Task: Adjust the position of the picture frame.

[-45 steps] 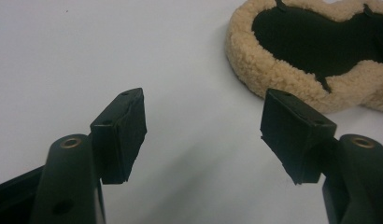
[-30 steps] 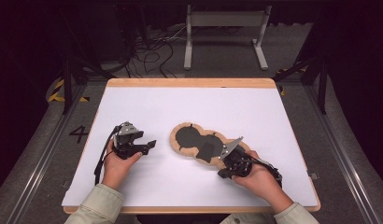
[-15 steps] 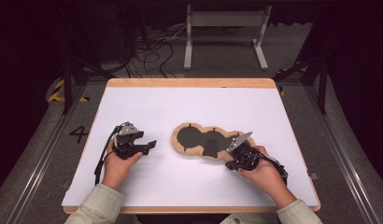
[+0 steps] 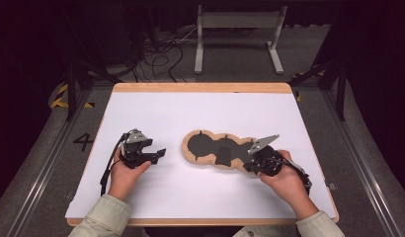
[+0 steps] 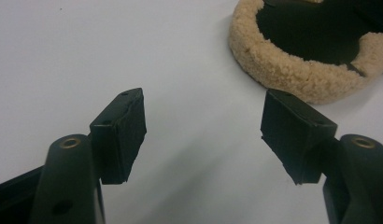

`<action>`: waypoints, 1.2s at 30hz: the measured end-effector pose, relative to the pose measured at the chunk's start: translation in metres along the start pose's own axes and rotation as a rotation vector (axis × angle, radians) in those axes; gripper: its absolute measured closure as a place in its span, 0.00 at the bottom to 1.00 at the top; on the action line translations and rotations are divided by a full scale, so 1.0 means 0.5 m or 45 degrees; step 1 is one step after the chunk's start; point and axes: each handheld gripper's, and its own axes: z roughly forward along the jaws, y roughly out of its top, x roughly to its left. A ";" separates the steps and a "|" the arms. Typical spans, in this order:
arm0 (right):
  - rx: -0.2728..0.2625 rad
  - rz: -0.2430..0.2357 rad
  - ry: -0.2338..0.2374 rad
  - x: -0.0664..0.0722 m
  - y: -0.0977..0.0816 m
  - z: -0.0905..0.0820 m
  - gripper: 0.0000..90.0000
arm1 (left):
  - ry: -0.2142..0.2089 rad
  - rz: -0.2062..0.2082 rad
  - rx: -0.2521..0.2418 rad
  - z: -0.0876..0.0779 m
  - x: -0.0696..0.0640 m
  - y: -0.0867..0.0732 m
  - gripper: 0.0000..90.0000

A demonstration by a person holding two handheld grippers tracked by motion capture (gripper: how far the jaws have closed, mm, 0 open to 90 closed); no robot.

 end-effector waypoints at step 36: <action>0.123 0.388 -0.270 -0.131 -0.076 0.009 1.00 | -0.005 0.009 0.024 0.003 -0.002 -0.002 0.37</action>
